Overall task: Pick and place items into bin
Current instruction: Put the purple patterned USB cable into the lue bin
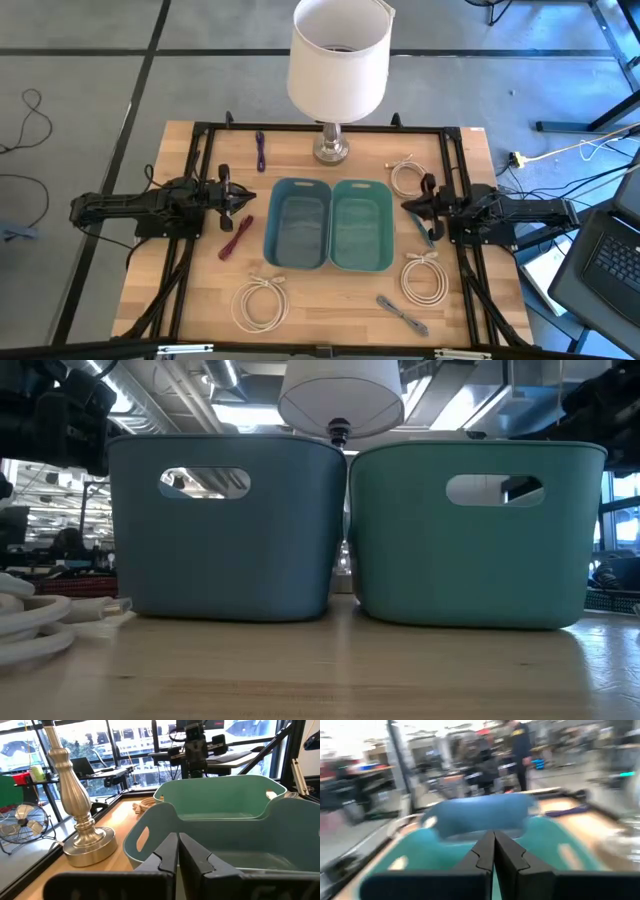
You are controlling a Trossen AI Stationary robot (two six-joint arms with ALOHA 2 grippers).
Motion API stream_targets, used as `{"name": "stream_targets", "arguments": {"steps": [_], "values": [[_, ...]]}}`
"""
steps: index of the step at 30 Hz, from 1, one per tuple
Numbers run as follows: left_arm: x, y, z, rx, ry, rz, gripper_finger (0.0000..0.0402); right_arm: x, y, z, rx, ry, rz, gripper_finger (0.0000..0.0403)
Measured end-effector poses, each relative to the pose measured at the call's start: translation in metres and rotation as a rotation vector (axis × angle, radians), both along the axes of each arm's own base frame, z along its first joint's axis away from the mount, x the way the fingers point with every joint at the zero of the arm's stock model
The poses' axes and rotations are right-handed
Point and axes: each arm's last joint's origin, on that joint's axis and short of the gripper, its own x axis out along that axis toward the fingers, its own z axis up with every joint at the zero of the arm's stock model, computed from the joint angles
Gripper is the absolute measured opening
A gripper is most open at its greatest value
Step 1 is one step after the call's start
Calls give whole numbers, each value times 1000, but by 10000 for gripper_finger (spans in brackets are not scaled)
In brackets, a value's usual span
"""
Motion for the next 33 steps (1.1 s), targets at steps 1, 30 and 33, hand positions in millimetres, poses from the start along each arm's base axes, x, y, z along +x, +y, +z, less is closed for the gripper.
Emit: {"name": "stream_targets", "arguments": {"steps": [1, 30, 33], "values": [[0, 0, 0, 0, 0, 0, 6, 0, 1, 1, 2, -7, 28, 10], [-3, 2, 24, 26, -254, 72, 7, -3, -4, 24, -60, -254, -133, 10], [-3, 2, 24, 27, -246, 72, 6, -3, -4, 24, -81, -250, -145, 10]]}}
